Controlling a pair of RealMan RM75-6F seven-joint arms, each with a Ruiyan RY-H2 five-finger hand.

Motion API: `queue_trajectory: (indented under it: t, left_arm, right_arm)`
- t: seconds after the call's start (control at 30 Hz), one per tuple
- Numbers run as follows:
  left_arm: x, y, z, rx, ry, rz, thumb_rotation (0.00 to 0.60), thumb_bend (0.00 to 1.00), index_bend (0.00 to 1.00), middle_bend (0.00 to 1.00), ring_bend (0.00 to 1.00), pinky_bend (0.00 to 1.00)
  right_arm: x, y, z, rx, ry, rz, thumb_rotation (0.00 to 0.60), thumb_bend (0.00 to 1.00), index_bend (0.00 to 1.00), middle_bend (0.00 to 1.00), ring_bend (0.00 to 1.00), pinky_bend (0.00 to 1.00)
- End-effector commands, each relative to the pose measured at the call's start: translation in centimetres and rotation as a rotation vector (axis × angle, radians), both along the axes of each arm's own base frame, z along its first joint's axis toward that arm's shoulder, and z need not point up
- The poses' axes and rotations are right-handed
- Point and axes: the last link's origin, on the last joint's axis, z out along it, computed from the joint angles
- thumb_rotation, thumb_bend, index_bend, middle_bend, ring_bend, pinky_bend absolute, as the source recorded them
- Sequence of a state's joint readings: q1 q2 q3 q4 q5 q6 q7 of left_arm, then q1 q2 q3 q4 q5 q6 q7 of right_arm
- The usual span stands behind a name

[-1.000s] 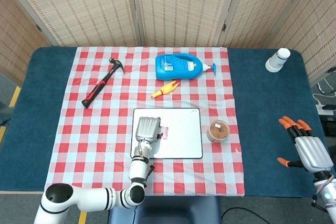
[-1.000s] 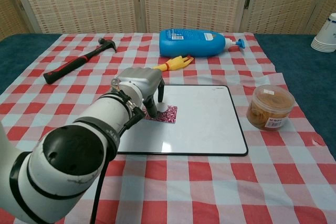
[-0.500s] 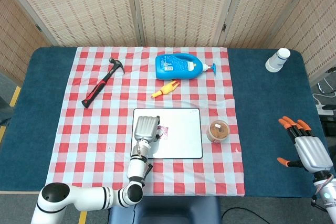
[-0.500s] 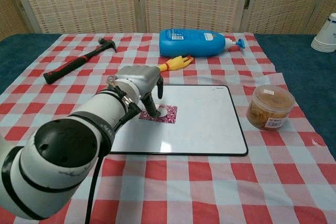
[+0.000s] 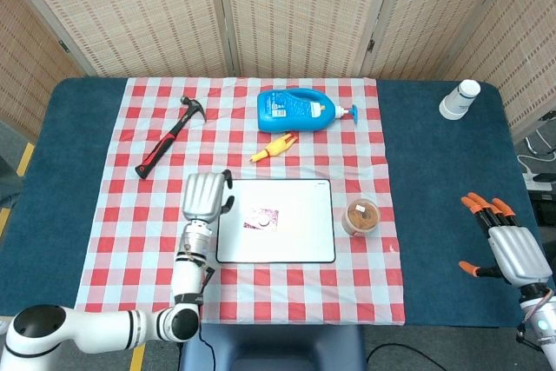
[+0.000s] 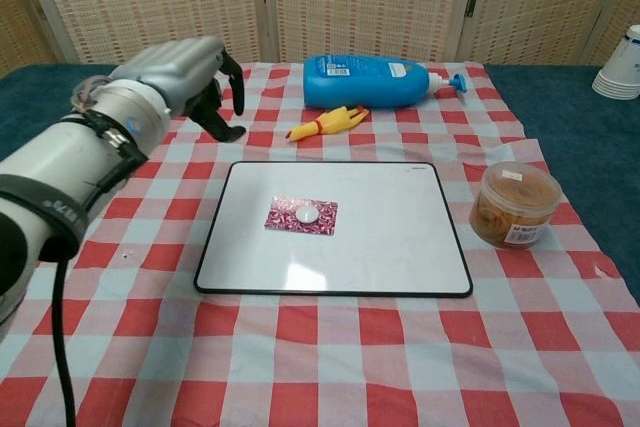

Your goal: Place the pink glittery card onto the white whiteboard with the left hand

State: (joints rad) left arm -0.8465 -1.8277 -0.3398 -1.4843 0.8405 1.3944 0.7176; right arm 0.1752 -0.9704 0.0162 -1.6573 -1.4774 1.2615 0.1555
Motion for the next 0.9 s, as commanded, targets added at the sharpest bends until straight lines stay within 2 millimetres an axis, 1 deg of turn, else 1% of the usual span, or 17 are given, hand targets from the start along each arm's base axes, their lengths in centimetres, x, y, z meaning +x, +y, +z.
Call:
queue_trajectory:
  t: [0.03, 0.07, 0.1, 0.13, 0.17, 0.2, 0.23, 0.27, 0.3, 0.33, 0.37, 0.43, 0.5, 0.63, 0.77, 0.9]
  left_arm:
    - [-9.7, -4.8, 7.0, 0.223, -0.262, -0.149, 0.600, 0.32, 0.44, 0.83, 0.91, 0.99]
    - [-11.6, -5.7, 7.4, 0.212, -0.259, -0.148, 0.600, 0.31, 0.34, 0.69, 0.78, 0.95]
    - [-13.1, -6.4, 7.7, 0.189, -0.241, -0.145, 0.600, 0.30, 0.26, 0.58, 0.67, 0.89]
    - [-14.6, -7.0, 8.0, 0.171, -0.211, -0.132, 0.600, 0.29, 0.20, 0.48, 0.58, 0.83]
    - [-16.4, -7.9, 8.2, 0.128, -0.164, -0.120, 0.600, 0.27, 0.12, 0.32, 0.40, 0.71]
    - [-17.8, -8.6, 8.4, 0.084, -0.116, -0.109, 0.600, 0.26, 0.08, 0.23, 0.30, 0.62]
    - [-19.2, -9.2, 8.7, 0.047, -0.057, -0.089, 0.600, 0.25, 0.03, 0.11, 0.16, 0.47]
    - [-20.8, -10.0, 9.0, 0.010, 0.022, -0.063, 0.600, 0.23, 0.01, 0.04, 0.06, 0.32]
    - [-21.8, -10.5, 9.2, -0.008, 0.070, -0.049, 0.600, 0.21, 0.00, 0.00, 0.02, 0.22]
    - [-22.7, -11.0, 9.6, -0.013, 0.108, -0.034, 0.600, 0.20, 0.00, 0.00, 0.00, 0.14]
    - [-23.3, -11.3, 9.8, -0.009, 0.122, -0.026, 0.600, 0.18, 0.00, 0.00, 0.00, 0.09]
    - [-24.2, -11.8, 10.2, 0.003, 0.123, -0.008, 0.600, 0.16, 0.00, 0.00, 0.00, 0.05]
    - [-24.7, -11.9, 10.5, 0.022, 0.126, 0.001, 0.600, 0.15, 0.00, 0.00, 0.00, 0.02]
    - [-24.8, -11.9, 10.9, 0.065, 0.151, -0.009, 0.600, 0.16, 0.00, 0.00, 0.00, 0.01]
    - [-24.7, -11.8, 11.0, 0.067, 0.146, -0.019, 0.600, 0.16, 0.00, 0.00, 0.00, 0.00]
    - [-25.2, -11.6, 10.6, 0.049, 0.145, -0.002, 0.600, 0.16, 0.00, 0.00, 0.00, 0.00]
  right_arm:
    - [0.1, 0.0, -0.1, 0.003, 0.002, 0.003, 0.600, 0.04, 0.00, 0.00, 0.00, 0.00]
    - [0.2, 0.1, -0.2, 0.005, 0.004, 0.005, 0.600, 0.04, 0.00, 0.00, 0.00, 0.00]
    - [0.2, 0.1, -0.2, 0.006, 0.006, 0.006, 0.600, 0.04, 0.00, 0.00, 0.00, 0.00]
    - [0.2, 0.1, -0.3, 0.007, 0.007, 0.007, 0.600, 0.04, 0.00, 0.00, 0.00, 0.00]
    - [0.2, 0.2, -0.3, 0.007, 0.009, 0.006, 0.600, 0.04, 0.00, 0.00, 0.00, 0.00]
    - [0.2, 0.2, -0.4, 0.008, 0.011, 0.006, 0.600, 0.04, 0.00, 0.00, 0.00, 0.00]
    - [0.2, 0.2, -0.4, 0.009, 0.013, 0.004, 0.600, 0.04, 0.00, 0.00, 0.00, 0.00]
    - [0.2, 0.2, -0.5, 0.010, 0.016, 0.000, 0.600, 0.04, 0.00, 0.00, 0.00, 0.00]
    - [0.2, 0.1, -0.5, 0.011, 0.017, -0.003, 0.600, 0.04, 0.00, 0.00, 0.00, 0.00]
    - [0.2, 0.1, -0.6, 0.013, 0.018, -0.006, 0.600, 0.04, 0.00, 0.00, 0.00, 0.00]
    - [0.2, 0.0, -0.6, 0.014, 0.019, -0.008, 0.600, 0.04, 0.00, 0.00, 0.00, 0.00]
    - [0.1, 0.0, -0.8, 0.018, 0.025, -0.013, 0.600, 0.04, 0.00, 0.00, 0.00, 0.00]
    - [0.1, -0.1, -0.9, 0.020, 0.030, -0.016, 0.600, 0.04, 0.00, 0.00, 0.00, 0.00]
    - [0.1, -0.2, -1.1, 0.020, 0.042, -0.023, 0.600, 0.04, 0.00, 0.00, 0.00, 0.00]
    - [-0.1, -0.3, -1.2, 0.016, 0.049, -0.035, 0.600, 0.04, 0.00, 0.00, 0.00, 0.00]
    - [-0.2, -0.4, -1.2, 0.007, 0.051, -0.044, 0.600, 0.04, 0.00, 0.00, 0.00, 0.00]
